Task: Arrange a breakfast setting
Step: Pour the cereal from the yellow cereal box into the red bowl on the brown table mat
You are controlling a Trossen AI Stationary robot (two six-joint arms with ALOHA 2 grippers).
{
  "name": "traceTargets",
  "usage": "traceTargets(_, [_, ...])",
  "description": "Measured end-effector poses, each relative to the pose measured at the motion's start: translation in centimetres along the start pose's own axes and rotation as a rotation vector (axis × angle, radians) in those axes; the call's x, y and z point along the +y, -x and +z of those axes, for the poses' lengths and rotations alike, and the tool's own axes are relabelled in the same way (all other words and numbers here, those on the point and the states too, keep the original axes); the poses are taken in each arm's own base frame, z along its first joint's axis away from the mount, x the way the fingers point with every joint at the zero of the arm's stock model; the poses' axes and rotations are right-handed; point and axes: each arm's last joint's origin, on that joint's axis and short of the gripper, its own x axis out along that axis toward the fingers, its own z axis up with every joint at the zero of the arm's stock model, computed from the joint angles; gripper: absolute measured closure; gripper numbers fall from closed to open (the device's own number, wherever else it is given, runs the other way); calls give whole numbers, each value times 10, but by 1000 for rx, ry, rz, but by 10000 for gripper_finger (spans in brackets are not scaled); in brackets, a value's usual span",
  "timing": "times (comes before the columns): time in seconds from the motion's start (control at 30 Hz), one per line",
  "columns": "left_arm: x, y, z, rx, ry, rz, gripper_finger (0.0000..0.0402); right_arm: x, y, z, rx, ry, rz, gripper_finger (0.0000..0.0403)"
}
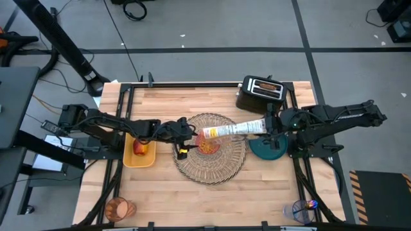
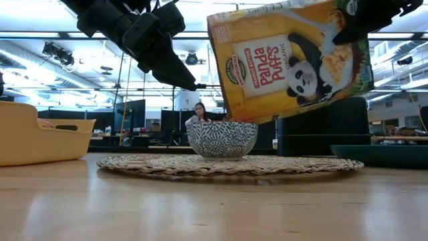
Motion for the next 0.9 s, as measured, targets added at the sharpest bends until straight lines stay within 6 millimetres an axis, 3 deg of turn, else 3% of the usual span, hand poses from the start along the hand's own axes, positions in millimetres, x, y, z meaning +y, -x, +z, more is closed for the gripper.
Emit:
traceTargets(0.53, [0,1,1,-8,1,0,143,5,-25,8,29,32,-11,163])
traceTargets(0.9, [1,8,6,-35,4,-1,143,3,-20,9,2,45,-17,163])
